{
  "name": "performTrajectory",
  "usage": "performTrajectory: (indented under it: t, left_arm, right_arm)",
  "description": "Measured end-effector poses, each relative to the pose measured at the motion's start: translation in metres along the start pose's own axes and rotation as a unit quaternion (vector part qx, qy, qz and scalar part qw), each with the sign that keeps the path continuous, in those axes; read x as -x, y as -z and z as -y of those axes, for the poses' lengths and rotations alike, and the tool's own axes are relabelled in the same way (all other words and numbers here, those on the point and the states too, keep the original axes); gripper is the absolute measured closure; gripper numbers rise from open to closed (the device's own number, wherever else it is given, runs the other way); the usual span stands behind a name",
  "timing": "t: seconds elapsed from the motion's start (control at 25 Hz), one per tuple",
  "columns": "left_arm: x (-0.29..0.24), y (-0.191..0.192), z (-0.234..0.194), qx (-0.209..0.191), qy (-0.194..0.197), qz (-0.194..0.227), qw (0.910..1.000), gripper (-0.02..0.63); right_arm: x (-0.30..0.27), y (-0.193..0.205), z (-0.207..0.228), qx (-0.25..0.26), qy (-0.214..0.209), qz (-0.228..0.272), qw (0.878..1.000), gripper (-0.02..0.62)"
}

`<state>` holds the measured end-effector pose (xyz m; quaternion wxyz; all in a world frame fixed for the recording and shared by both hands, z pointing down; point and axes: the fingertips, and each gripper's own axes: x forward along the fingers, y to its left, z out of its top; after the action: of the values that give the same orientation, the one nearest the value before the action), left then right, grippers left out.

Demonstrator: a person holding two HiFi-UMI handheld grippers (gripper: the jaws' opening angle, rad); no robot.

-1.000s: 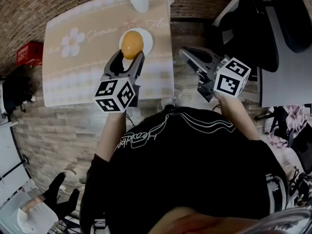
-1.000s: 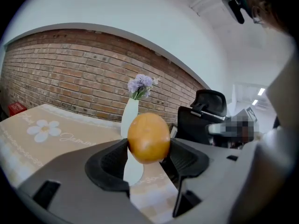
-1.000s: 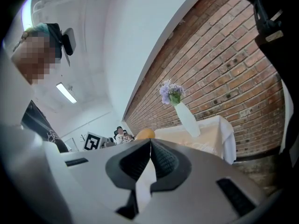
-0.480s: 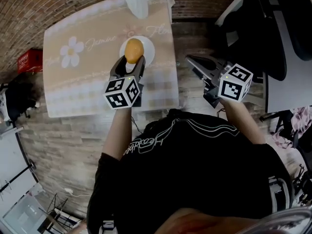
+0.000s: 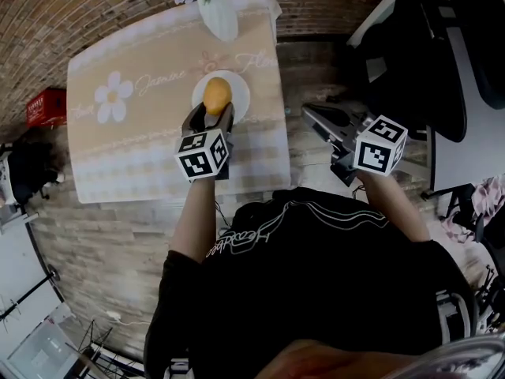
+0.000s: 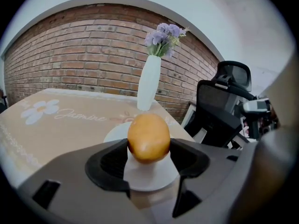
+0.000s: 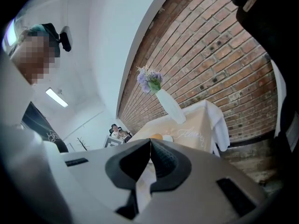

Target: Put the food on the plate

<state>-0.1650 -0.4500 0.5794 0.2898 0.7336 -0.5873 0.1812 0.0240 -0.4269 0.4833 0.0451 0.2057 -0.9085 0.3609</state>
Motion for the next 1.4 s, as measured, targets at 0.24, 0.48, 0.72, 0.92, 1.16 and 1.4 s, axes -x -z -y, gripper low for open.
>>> performTrajectory:
  t: [0.24, 0.48, 0.72, 0.92, 1.16, 1.4]
  left_arm:
    - [-0.004, 0.005, 0.002, -0.008, 0.001, -0.007, 0.9999, 0.327]
    - [-0.004, 0.007, 0.003, -0.026, -0.009, -0.008, 0.9996, 0.327]
    - [-0.002, 0.016, 0.003, -0.028, -0.010, -0.018, 0.9994, 0.303]
    - [0.011, 0.013, 0.006, -0.018, 0.000, -0.011, 0.9998, 0.287]
    - [0.050, 0.001, 0.021, 0.000, 0.045, 0.010, 0.9989, 0.287]
    - [0.109, -0.034, 0.051, 0.006, 0.119, 0.050, 0.9916, 0.290]
  right_arm:
    - [0.004, 0.008, 0.006, -0.017, 0.009, 0.001, 1.000, 0.598]
    - [0.007, 0.015, 0.003, -0.023, 0.004, 0.003, 1.000, 0.598]
    - [0.008, 0.021, -0.011, -0.017, -0.012, -0.005, 1.000, 0.598]
    - [0.008, 0.024, -0.028, -0.003, -0.024, -0.010, 1.000, 0.598]
    - [0.006, 0.010, -0.054, 0.008, -0.040, 0.003, 0.999, 0.598]
    - [0.003, -0.018, -0.087, 0.072, -0.063, 0.014, 0.995, 0.598]
